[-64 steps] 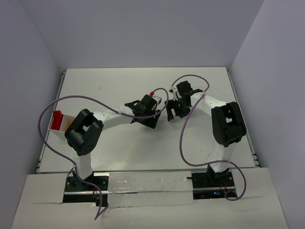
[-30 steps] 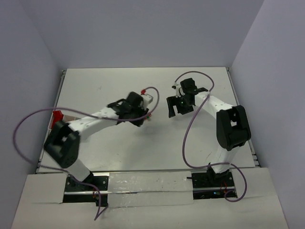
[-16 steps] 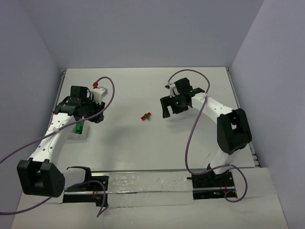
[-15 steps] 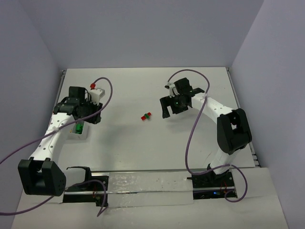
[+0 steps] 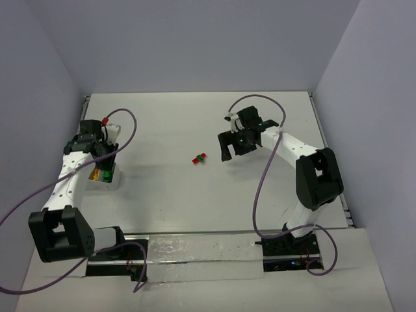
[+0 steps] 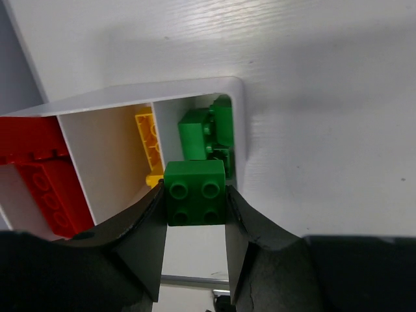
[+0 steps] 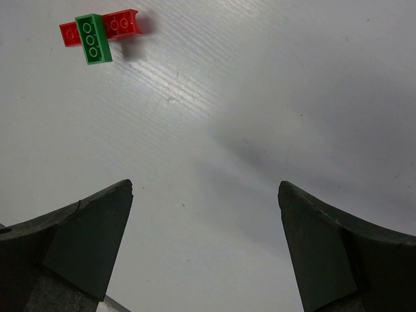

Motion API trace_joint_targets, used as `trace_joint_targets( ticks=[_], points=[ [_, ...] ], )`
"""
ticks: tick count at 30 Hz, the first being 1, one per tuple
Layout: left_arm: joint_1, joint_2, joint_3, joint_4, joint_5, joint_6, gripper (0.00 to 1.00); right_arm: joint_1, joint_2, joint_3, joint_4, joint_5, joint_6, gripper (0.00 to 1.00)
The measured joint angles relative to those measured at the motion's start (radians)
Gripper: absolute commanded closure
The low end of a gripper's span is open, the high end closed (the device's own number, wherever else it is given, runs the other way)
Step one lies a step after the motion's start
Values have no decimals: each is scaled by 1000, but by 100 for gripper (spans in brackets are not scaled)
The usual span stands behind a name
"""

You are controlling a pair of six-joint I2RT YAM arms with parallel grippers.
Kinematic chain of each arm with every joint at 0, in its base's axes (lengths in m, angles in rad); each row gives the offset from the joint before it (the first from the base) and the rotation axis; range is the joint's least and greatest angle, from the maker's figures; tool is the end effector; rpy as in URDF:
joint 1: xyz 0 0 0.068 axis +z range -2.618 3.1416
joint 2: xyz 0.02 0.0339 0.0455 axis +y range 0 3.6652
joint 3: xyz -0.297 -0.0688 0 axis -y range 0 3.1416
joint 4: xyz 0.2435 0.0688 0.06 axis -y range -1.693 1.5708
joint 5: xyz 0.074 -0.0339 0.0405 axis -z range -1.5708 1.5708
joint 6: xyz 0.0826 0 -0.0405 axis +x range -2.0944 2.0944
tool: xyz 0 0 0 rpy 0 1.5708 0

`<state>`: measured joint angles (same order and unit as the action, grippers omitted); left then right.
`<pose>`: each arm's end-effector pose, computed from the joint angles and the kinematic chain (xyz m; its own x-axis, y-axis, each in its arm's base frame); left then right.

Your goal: Sort the legos into containers by color

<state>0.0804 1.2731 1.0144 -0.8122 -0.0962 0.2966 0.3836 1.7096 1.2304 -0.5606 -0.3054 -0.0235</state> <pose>0.2570 0.0287 0.2560 -0.8734 0.2215 -0.4338 0.1353 0.9659 0.2207 0.3451 0.1661 0.2169 -0.7877 -0.3421 -0.5123 -0.5168 0.8196 0.2473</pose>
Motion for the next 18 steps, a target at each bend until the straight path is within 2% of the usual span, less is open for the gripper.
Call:
trace_joint_targets(
  ticks=[6, 16, 18],
  points=[
    [13, 40, -6, 32, -59, 6, 72, 0, 0, 0, 0, 0, 0, 0],
    [14, 67, -6, 54, -61, 29, 71, 0, 0, 4, 0, 0, 0, 0],
    [13, 67, -6, 54, -59, 31, 68, 0, 1, 7, 0, 0, 0, 0]
  ],
)
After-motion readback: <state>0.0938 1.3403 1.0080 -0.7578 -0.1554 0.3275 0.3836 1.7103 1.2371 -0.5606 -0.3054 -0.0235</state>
